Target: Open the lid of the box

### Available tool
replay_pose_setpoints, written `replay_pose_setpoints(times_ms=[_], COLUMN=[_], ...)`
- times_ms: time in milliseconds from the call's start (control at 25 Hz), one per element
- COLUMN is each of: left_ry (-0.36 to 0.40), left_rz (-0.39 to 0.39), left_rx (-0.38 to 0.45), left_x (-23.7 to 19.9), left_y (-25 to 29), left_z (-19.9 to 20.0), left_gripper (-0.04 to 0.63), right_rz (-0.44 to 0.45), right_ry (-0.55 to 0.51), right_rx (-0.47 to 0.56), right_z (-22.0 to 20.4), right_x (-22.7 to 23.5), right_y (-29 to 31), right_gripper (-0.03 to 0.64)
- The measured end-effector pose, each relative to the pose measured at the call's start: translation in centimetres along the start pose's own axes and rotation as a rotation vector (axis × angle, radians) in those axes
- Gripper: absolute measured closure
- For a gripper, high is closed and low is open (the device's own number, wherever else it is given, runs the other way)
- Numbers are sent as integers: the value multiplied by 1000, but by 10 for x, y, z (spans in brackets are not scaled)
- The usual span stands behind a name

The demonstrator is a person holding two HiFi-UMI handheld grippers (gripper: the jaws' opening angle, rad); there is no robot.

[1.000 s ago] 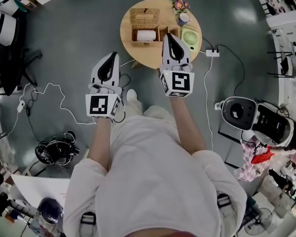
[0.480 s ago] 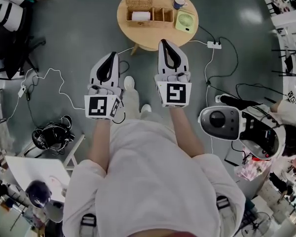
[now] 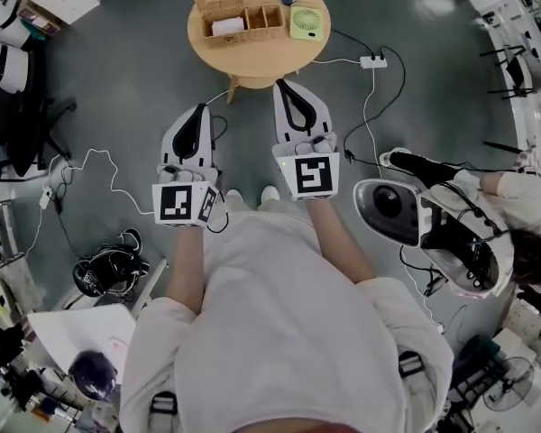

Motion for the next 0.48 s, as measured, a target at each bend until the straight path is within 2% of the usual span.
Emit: replay_pose_setpoints(times_ms=[280,480], left_ry=[4,-9], left_rz=[-39,-78], left_rx=[33,24], left_x=[-5,-9], left_y=[-16,-31], left_z=[16,16], left_gripper=[600,600], right_rz=[-16,-17], right_ry=[-3,10], right_rx=[13,24], right_z=[12,17], right_x=[-21,-41], right_y=[-11,-18], right_gripper=[620,620])
Point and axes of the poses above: the fingertips, and each gripper's own axes: y forward along the fingers, x to its right, z out of its top, the point moved 10 cm from there along -y, backward along the fingers, and after that the axes turned 9 degrees about y, right-handed, at the moved point
